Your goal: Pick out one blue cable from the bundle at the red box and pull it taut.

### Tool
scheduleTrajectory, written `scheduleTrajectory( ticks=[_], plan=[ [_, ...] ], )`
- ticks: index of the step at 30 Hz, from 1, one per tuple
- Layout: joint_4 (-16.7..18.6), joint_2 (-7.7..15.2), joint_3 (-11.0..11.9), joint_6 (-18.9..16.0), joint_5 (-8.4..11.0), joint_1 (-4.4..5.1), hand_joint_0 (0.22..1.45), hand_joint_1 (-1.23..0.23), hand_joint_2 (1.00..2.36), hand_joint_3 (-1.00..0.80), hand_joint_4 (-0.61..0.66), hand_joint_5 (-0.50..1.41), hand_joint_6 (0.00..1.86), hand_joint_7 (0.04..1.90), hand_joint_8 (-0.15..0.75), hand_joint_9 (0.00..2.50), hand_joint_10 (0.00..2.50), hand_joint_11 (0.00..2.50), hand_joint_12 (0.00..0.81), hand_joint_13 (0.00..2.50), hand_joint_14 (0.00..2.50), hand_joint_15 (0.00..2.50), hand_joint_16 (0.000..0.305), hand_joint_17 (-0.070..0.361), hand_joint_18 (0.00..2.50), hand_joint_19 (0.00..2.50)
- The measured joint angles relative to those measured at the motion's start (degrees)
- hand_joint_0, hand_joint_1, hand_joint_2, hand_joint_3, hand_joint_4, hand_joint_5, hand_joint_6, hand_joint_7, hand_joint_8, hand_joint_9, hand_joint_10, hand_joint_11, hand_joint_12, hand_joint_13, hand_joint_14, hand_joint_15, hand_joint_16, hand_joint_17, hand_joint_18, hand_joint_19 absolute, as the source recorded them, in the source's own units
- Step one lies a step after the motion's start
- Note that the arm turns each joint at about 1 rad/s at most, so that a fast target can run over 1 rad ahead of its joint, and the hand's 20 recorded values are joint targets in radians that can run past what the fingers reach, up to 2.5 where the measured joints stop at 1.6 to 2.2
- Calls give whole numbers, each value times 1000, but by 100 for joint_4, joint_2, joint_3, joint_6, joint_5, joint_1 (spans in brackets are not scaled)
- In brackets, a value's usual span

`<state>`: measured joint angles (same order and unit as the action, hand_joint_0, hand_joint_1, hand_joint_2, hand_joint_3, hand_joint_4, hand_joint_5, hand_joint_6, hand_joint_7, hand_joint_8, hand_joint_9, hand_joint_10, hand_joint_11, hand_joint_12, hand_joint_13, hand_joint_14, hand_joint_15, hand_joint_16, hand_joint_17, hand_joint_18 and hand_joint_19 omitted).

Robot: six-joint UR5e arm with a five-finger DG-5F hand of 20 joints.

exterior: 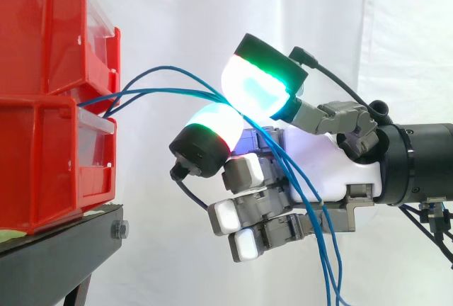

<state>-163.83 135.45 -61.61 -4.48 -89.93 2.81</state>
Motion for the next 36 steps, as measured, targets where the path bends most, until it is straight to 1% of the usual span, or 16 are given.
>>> scheduleTrajectory(
  ticks=[2,4,6,11,17,19,20,21,25,30,32,33,35,36],
  plan=[
    [0,0,0,0,-5,0,883,-859,1010,-393,-31,-197,990,1030,196,1076,22,678,299,913,19,496,40,90,728,672],
    [-3,0,0,0,-11,0,870,-874,1003,-475,-8,-197,990,965,194,1070,24,677,302,915,19,485,40,91,755,630],
    [-12,0,0,0,-13,0,863,-881,1000,-500,0,-197,991,934,194,1071,25,681,301,916,20,478,40,91,769,618],
    [-24,-1,0,0,-13,1,846,-908,1000,-500,29,-188,978,920,200,1108,25,710,304,932,21,482,40,91,799,589],
    [-26,-1,-1,0,-16,0,806,-935,1000,-500,41,-183,971,950,207,1157,24,722,310,956,19,478,40,90,841,558],
    [-26,-1,-1,0,-16,-3,764,-947,1000,-500,44,-176,967,978,215,1183,26,732,314,962,19,478,40,90,850,569],
    [-29,-1,-1,0,-16,-5,752,-940,1000,-500,40,-175,966,979,216,1190,26,730,314,966,19,479,40,90,852,571],
    [-30,-1,-1,0,-16,-6,714,-928,1000,-500,39,-173,965,978,215,1196,25,734,312,966,21,482,40,91,851,579],
    [-28,0,0,0,-16,-7,629,-871,1000,-500,45,-154,950,912,226,1254,26,739,319,965,22,495,40,91,838,607],
    [-27,-1,0,0,-4,-8,592,-837,1000,-500,56,-141,929,870,234,1297,27,731,324,972,22,486,41,93,834,607],
    [-26,-1,0,0,-8,-7,588,-823,1000,-500,58,-139,920,879,230,1302,27,730,328,976,20,490,41,92,835,615],
    [-26,-1,0,0,-10,-8,574,-765,1000,-500,59,-135,910,897,237,1314,26,725,327,977,21,486,42,93,838,612],
    [-29,-1,-1,0,-13,-8,576,-735,1000,-500,54,-132,901,923,236,1322,27,726,325,977,21,491,42,94,837,622],
    [-31,0,-1,0,-14,-8,576,-684,1000,-500,47,-130,898,932,236,1330,27,729,327,978,21,498,42,94,835,622]
  ],
)
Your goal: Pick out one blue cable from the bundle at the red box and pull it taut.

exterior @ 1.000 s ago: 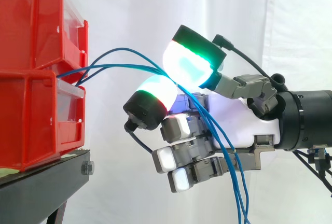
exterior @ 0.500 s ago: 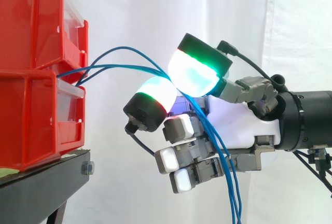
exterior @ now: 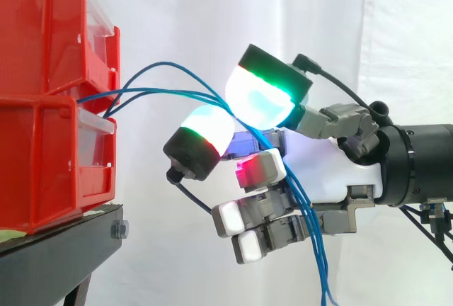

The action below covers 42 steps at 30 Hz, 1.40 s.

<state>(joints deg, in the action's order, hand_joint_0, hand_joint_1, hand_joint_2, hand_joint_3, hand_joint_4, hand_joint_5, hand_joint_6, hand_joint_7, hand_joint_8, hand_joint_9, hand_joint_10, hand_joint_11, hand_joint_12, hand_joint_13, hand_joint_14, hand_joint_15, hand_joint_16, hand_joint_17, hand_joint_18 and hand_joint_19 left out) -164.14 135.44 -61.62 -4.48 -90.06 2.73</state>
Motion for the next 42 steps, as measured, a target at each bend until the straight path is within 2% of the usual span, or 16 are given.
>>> scheduleTrajectory(
  ticks=[5,8,10,14,17,19,20,22,26,32,33,34,37,42],
  plan=[
    [-4,0,0,0,2,1,605,-633,1000,-500,-2,-125,895,959,237,1340,28,737,324,972,20,493,42,94,823,639],
    [-9,0,0,0,1,0,607,-650,1006,-435,-9,-120,901,957,248,1347,25,730,332,972,21,505,43,96,820,642],
    [-14,0,0,0,-1,0,606,-693,1015,-318,12,-121,899,1030,253,1347,27,736,335,972,20,507,43,97,819,642],
    [-14,0,1,0,2,3,624,-762,1020,-238,17,-127,913,1017,256,1334,27,744,337,973,20,509,43,98,820,646],
    [-15,0,1,0,8,5,626,-789,1014,-324,51,-132,912,968,253,1325,28,742,337,973,21,508,44,98,819,645],
    [-17,0,1,0,7,6,576,-821,1000,-500,71,-131,905,949,249,1323,25,740,342,978,20,507,44,100,826,648],
    [-19,0,1,0,5,7,577,-818,1000,-500,67,-131,906,940,253,1323,28,731,341,978,20,503,44,100,826,640],
    [-26,0,1,0,1,8,522,-780,1000,-500,76,-128,902,914,260,1333,27,733,350,988,19,500,47,105,848,632],
    [-36,0,1,0,2,8,485,-677,1000,-500,79,-124,899,873,263,1347,26,711,360,1000,18,483,49,111,869,622],
    [-21,0,1,7,5,8,582,-543,1000,-500,32,-121,884,929,246,1372,27,727,332,980,22,495,44,99,824,647],
    [-19,0,1,8,5,8,594,-569,1000,-500,13,-117,885,939,243,1373,28,731,331,980,20,500,44,98,821,658],
    [-19,0,1,8,6,8,601,-627,1008,-411,10,-118,884,974,245,1371,28,741,332,979,20,505,44,98,820,652],
    [-27,0,1,9,4,8,602,-716,1016,-288,23,-120,891,1037,251,1359,29,746,336,977,21,502,44,98,820,653],
    [-33,0,1,9,5,8,629,-804,1020,-214,8,-131,918,1028,252,1327,29,746,334,976,20,509,44,99,819,652]
  ],
)
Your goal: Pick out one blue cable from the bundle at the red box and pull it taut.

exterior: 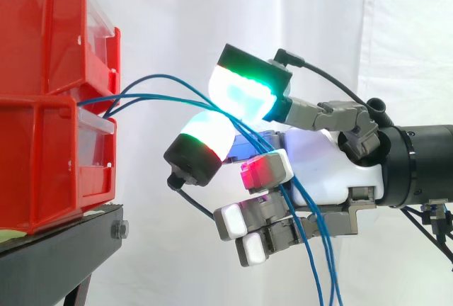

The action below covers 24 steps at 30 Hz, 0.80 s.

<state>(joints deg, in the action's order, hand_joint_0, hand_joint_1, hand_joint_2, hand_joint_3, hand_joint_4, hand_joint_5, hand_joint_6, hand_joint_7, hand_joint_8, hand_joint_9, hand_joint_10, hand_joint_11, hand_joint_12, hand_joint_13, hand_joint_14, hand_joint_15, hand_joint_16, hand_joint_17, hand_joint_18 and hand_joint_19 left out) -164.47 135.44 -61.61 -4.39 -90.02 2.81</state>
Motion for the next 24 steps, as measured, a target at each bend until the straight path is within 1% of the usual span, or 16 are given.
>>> scheduleTrajectory(
  ticks=[5,8,9,10,11,13,14,16,19,24],
  plan=[
    [2,0,0,0,2,0,681,-842,1021,-186,-100,-137,939,1108,240,1301,28,750,331,974,22,505,43,98,825,632],
    [3,0,0,4,2,0,723,-852,1020,-236,-145,-144,958,1060,239,1307,28,746,321,971,20,501,43,96,824,638],
    [3,0,0,5,2,0,740,-851,1017,-280,-165,-147,961,1056,237,1305,28,753,323,972,20,498,42,95,822,642],
    [3,0,0,6,2,1,763,-850,1011,-361,-167,-147,962,1057,230,1305,26,761,319,973,21,497,42,95,821,636],
    [5,0,0,7,2,3,766,-849,1010,-375,-164,-147,961,1068,227,1307,27,756,319,975,21,498,42,95,821,636],
    [7,0,-1,8,2,6,790,-867,1002,-476,-198,-146,961,1147,229,1322,27,758,312,985,22,496,41,92,830,636],
    [9,0,-1,8,2,7,793,-875,1000,-492,-198,-146,961,1169,228,1323,26,761,312,986,22,500,41,92,836,627],
    [10,0,-1,8,2,7,797,-896,1000,-500,-218,-144,964,1200,233,1341,28,761,307,995,20,496,40,90,848,610],
    [14,0,-1,9,2,8,787,-911,1000,-500,-228,-138,965,1190,236,1365,29,756,307,1005,22,497,39,89,859,607],
    [-4,0,-2,9,3,9,763,-936,1000,-500,-205,-130,962,1160,243,1388,28,759,309,1011,22,493,39,87,866,603]
  ],
)
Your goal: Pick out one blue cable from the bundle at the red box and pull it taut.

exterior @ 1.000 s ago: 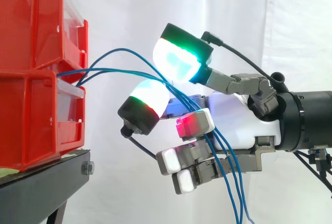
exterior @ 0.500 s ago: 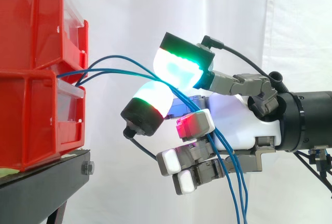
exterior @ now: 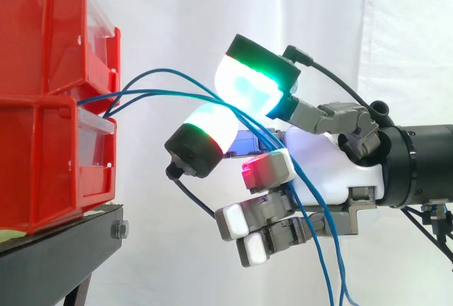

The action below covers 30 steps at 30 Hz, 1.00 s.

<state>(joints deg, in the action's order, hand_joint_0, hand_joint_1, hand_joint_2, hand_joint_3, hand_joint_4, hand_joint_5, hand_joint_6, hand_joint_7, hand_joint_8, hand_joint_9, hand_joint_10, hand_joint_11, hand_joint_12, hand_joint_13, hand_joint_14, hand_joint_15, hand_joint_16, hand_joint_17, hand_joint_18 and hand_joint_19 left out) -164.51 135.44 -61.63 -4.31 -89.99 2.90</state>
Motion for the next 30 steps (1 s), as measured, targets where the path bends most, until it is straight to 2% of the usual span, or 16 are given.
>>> scheduleTrajectory(
  ticks=[7,13,20,26,30],
  plan=[
    [-10,0,0,0,0,5,714,-963,1000,-500,-188,-118,952,1084,241,1403,29,755,303,1016,22,496,38,86,864,609],
    [-7,0,0,-3,-1,4,714,-992,1000,-500,-193,-119,943,1096,238,1395,29,762,307,1013,21,503,38,86,861,602],
    [-8,0,1,-7,-1,2,707,-1065,1000,-500,-128,-134,944,1013,221,1306,26,750,300,983,22,500,39,88,854,581],
    [-10,0,1,-15,-1,-3,578,-1089,1000,-500,-61,-141,939,944,221,1278,27,741,305,974,21,502,40,91,847,584],
    [-10,0,1,-17,-1,-6,491,-1041,1000,-500,-30,-141,931,869,230,1290,28,728,320,990,21,496,44,100,872,576]
  ],
)
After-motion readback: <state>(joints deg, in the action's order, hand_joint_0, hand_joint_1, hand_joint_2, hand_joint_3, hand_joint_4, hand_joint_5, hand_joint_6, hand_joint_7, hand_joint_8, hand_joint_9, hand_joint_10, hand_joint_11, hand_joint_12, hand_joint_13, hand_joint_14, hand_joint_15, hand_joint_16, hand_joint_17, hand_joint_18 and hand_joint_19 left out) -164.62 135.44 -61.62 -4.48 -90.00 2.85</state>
